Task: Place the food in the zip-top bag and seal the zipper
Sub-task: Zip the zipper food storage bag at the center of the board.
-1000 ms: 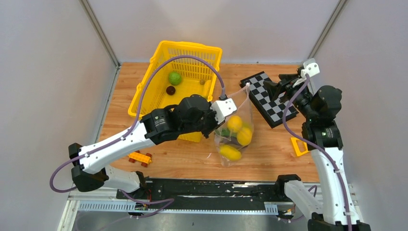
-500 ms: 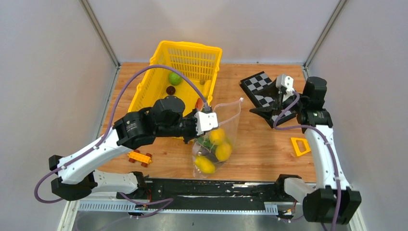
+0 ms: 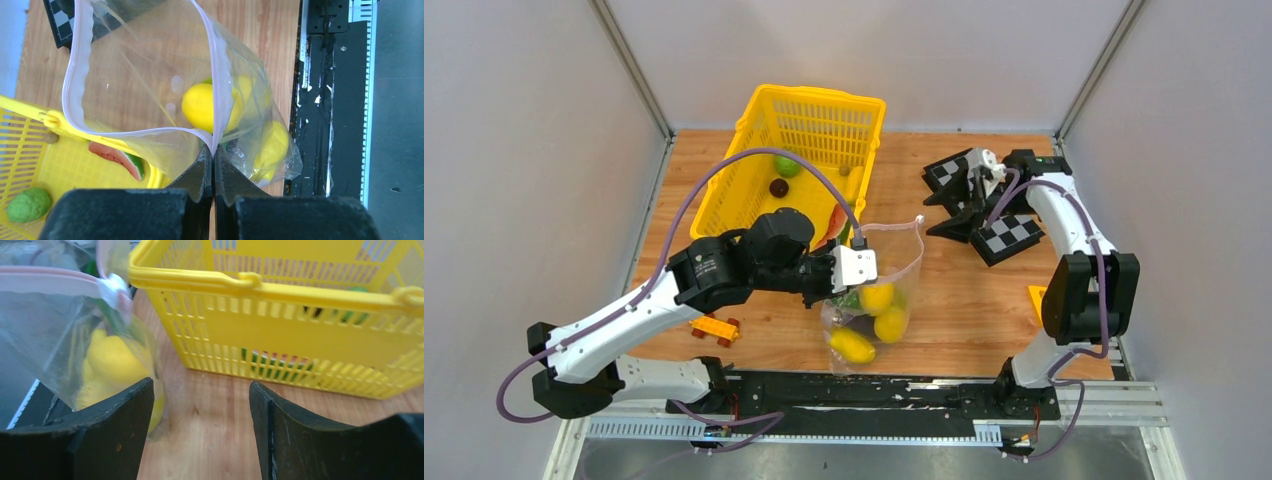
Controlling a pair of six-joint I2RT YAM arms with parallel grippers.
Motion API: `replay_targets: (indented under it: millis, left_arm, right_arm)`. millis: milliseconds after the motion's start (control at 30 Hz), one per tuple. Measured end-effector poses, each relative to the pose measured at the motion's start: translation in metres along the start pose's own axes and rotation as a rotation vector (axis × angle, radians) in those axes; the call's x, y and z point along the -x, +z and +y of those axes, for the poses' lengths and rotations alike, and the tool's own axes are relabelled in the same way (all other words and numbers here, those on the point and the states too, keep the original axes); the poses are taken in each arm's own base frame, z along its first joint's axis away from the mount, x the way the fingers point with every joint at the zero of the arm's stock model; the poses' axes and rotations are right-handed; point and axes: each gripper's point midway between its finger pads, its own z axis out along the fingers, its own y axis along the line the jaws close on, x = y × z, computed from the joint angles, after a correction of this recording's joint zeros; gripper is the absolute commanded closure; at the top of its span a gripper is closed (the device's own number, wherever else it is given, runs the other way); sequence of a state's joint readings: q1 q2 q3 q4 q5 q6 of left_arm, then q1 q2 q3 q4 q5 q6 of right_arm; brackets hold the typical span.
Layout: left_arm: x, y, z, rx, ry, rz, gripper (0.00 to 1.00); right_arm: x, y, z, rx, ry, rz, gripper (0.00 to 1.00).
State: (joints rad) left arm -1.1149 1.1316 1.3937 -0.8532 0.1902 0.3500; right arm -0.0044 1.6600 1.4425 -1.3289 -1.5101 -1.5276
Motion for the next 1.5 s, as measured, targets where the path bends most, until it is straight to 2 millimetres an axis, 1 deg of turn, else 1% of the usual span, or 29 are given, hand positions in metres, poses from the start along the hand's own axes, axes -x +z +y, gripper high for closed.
replay_targets:
  millis: [67,133,267,333,433,567,667,800,933,967,1133,1200,1333,1433,1500]
  left_arm:
    - [0.0,-0.001,0.0,0.003,0.0,-0.001,1.0]
    - [-0.002,-0.004,-0.001,0.007,-0.001,-0.003,1.0]
    - [-0.007,-0.012,-0.006,0.007,0.002,-0.019,1.0]
    - [-0.006,-0.016,-0.007,0.006,0.004,-0.031,1.0]
    - [-0.005,-0.017,-0.009,-0.001,0.006,-0.038,1.0]
    - [-0.006,-0.014,-0.01,-0.011,0.004,-0.032,1.0]
    - [-0.006,-0.014,-0.01,-0.011,0.004,-0.032,1.0]
    - [-0.006,-0.014,-0.01,-0.01,0.004,-0.033,1.0]
    - [-0.005,-0.016,-0.009,-0.007,0.004,-0.037,1.0]
    - [-0.005,-0.017,-0.009,-0.005,0.003,-0.038,1.0]
    - [-0.006,-0.023,-0.009,0.011,0.005,-0.047,1.0]
    - [-0.007,-0.027,-0.008,0.024,0.005,-0.051,1.0]
    - [-0.012,-0.034,-0.006,0.059,0.003,-0.053,1.0]
    - [-0.018,-0.037,-0.003,0.091,-0.009,-0.043,1.0]
    - [-0.024,-0.038,0.002,0.13,-0.028,-0.029,1.0]
  right_arm:
    - [0.0,0.01,0.011,0.038,-0.017,-0.002,0.29]
    - [0.004,0.016,0.021,0.064,-0.037,-0.007,0.28]
    - [0.018,0.019,0.028,0.078,-0.085,-0.015,0.25]
    - [0.026,0.022,0.032,0.089,-0.115,-0.023,0.24]
    - [0.033,0.036,0.045,0.142,-0.136,-0.032,0.25]
    - [0.037,0.048,0.054,0.187,-0.147,-0.037,0.37]
    - [0.038,0.048,0.055,0.188,-0.15,-0.038,0.44]
    - [0.038,0.048,0.055,0.188,-0.149,-0.039,0.57]
    - [0.038,0.048,0.055,0.188,-0.148,-0.039,0.67]
    - [0.038,0.048,0.055,0.188,-0.147,-0.039,0.71]
    - [0.038,0.048,0.055,0.188,-0.142,-0.039,0.97]
    - [0.038,0.047,0.055,0.184,-0.137,-0.038,1.0]
    - [0.037,0.042,0.052,0.167,-0.131,-0.037,1.0]
    - [0.037,0.031,0.048,0.125,-0.123,-0.033,1.0]
    - [0.04,0.022,0.047,0.094,-0.118,-0.032,1.0]
